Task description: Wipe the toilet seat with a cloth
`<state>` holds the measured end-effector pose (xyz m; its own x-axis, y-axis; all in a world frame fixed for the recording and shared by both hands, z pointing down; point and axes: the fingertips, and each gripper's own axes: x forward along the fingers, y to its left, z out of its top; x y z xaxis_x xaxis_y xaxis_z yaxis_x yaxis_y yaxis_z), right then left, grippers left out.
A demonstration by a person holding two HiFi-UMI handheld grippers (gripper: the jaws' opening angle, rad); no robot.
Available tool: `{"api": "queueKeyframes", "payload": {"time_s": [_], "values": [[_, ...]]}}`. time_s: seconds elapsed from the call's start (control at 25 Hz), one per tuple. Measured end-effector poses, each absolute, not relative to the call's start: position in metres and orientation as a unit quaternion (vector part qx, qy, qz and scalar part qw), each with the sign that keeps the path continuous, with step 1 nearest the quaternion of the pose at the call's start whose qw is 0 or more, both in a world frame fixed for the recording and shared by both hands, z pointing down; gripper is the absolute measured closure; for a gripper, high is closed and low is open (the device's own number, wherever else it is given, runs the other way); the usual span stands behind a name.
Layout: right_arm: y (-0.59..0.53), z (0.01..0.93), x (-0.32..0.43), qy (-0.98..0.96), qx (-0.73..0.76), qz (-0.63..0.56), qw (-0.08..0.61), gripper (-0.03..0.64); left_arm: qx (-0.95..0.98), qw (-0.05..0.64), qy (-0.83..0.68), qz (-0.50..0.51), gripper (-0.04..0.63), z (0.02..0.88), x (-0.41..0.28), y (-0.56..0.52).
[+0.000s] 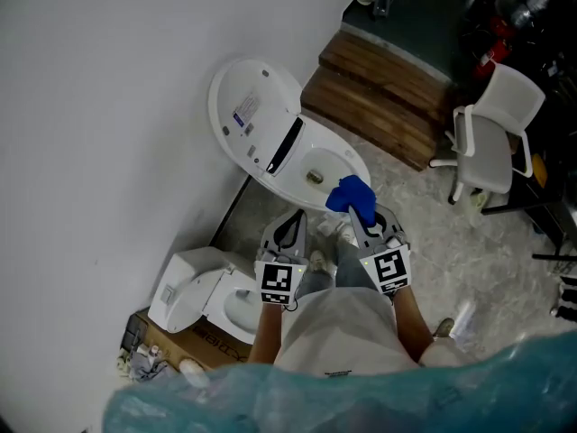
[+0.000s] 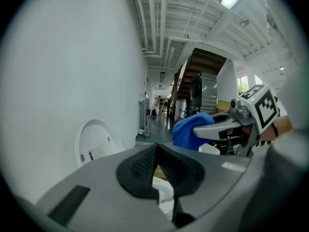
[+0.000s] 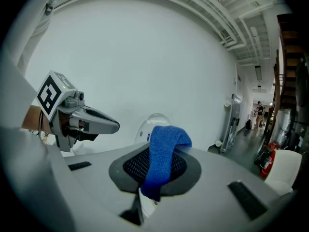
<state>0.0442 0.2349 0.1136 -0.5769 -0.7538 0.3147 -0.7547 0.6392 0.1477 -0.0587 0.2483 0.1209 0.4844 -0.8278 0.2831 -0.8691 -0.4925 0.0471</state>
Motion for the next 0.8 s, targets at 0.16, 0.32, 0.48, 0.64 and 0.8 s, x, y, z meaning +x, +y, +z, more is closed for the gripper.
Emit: {"api": "queueKeyframes", "payload": {"time_s": [0.16,0.32,0.48,0.64,0.8], "values": [[0.215,0.118,0.047,-0.890,0.420,0.005,0.178,0.597,0.852,0.093,-0.503,0.114,0.584,0.125,-0.060,0.229],[0.191,0.132,0.053,-0.894,0.408,0.012,0.187,0.597,0.843,0.097,-0.516,0.119,0.584,0.136,-0.059,0.204],[0.167,0.152,0.056,-0.901,0.383,0.023,0.200,0.597,0.828,0.112,-0.534,0.128,0.584,0.153,-0.058,0.183],[0.140,0.175,0.059,-0.909,0.358,0.034,0.210,0.597,0.814,0.129,-0.550,0.137,0.584,0.176,-0.055,0.159],[0.114,0.202,0.059,-0.915,0.331,0.048,0.224,0.597,0.798,0.148,-0.565,0.149,0.584,0.202,-0.054,0.137]]}}
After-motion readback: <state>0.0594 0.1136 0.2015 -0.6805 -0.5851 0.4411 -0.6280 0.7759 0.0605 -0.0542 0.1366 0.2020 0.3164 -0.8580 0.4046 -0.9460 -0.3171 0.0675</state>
